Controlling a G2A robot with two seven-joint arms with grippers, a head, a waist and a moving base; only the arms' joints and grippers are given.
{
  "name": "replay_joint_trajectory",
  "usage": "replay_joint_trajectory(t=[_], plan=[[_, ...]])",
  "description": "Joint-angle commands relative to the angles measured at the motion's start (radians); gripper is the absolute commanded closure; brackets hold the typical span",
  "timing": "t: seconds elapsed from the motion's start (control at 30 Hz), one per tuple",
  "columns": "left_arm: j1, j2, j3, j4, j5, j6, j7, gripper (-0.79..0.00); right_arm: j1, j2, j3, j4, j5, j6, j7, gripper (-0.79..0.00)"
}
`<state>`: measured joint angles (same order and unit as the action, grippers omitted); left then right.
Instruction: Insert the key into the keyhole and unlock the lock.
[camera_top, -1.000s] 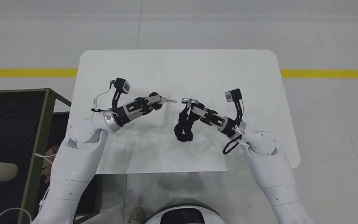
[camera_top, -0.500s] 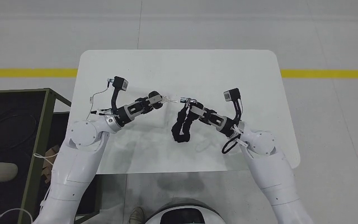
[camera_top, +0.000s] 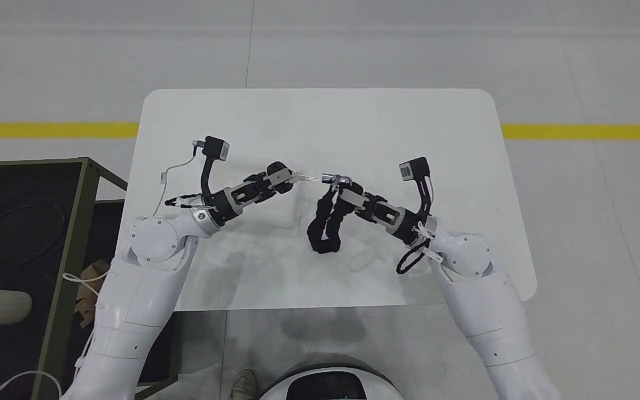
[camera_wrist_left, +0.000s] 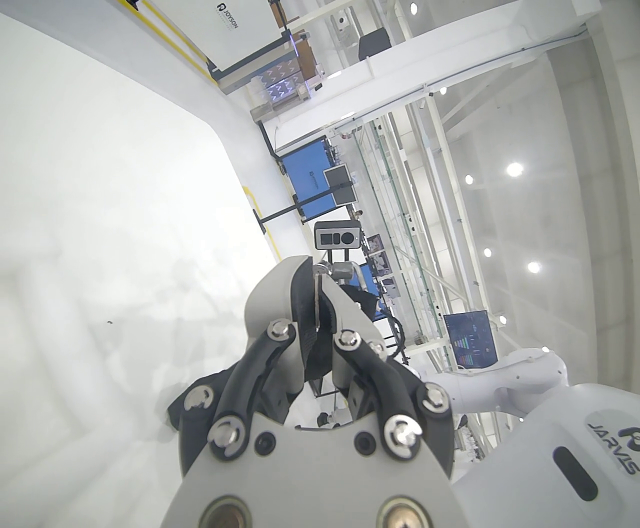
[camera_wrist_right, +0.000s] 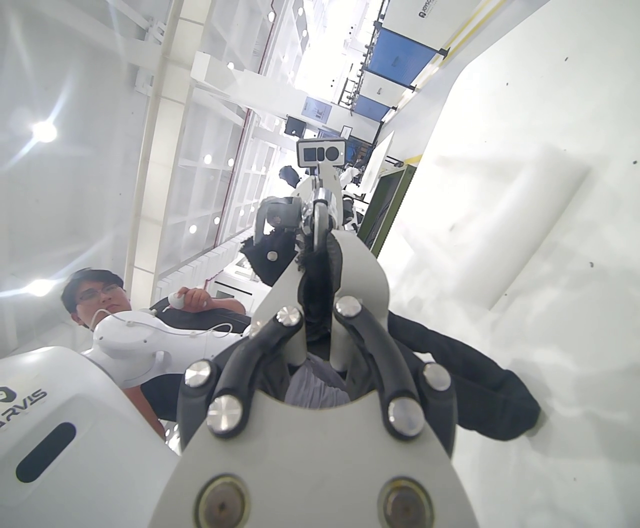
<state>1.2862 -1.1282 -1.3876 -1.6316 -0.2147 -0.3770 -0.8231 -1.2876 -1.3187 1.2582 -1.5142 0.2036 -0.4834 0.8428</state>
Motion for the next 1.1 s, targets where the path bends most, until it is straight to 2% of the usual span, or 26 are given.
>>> replay_joint_trajectory(t=[0.0, 0.73, 1.07], plan=[[-0.003, -0.001, 0.002, 0.002, -0.001, 0.001, -0.002, 0.0, 0.001, 0.001, -0.002, 0.0, 0.0, -0.001, 0.001, 0.0], [-0.016, -0.013, 0.01, 0.016, -0.021, 0.029, -0.019, 0.0, 0.011, 0.01, -0.005, 0.013, -0.007, -0.014, 0.012, 0.0], [-0.023, -0.018, 0.016, 0.034, -0.07, 0.081, -0.064, 0.0, 0.021, 0.018, -0.001, 0.015, -0.031, -0.032, 0.037, 0.0]])
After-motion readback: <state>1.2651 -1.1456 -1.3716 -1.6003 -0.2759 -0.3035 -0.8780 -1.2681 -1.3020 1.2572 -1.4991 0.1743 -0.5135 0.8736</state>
